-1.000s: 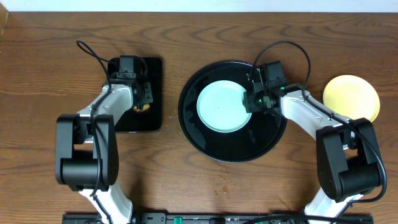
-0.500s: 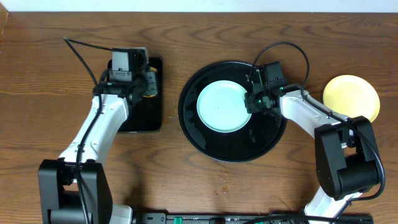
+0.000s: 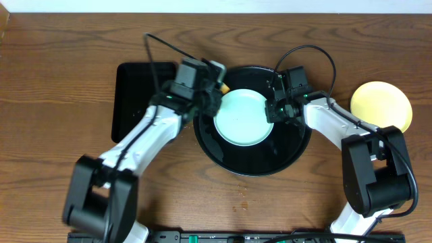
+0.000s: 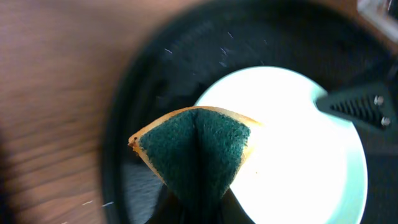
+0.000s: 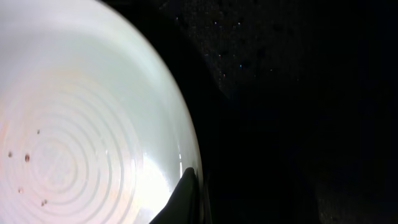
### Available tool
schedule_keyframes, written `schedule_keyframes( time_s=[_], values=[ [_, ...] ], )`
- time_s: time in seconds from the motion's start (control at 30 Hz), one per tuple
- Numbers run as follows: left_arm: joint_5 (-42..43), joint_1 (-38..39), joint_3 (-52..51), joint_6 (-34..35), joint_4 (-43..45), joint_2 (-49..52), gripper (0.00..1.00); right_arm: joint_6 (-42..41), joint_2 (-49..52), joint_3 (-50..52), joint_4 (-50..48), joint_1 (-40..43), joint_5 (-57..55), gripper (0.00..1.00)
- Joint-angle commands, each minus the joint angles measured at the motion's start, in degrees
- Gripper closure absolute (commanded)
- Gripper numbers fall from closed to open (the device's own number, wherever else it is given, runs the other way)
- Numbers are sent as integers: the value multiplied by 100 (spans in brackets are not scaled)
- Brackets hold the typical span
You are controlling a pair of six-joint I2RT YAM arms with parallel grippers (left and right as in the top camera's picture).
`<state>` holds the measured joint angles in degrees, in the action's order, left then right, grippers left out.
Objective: Clean dirty plates on tray and stack at the side
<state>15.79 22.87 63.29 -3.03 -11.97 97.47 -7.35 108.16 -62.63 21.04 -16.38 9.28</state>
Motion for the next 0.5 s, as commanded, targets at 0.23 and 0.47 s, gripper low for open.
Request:
schedule_keyframes(
  time_s=[0.23,0.47],
  values=[
    [26,149,26,-155,330,811,93,17,59,-15,-330,-17,-15,66],
    [28,181,13,-192,321,826,93,208,63,-17,-684,-4,-20,71]
  ],
)
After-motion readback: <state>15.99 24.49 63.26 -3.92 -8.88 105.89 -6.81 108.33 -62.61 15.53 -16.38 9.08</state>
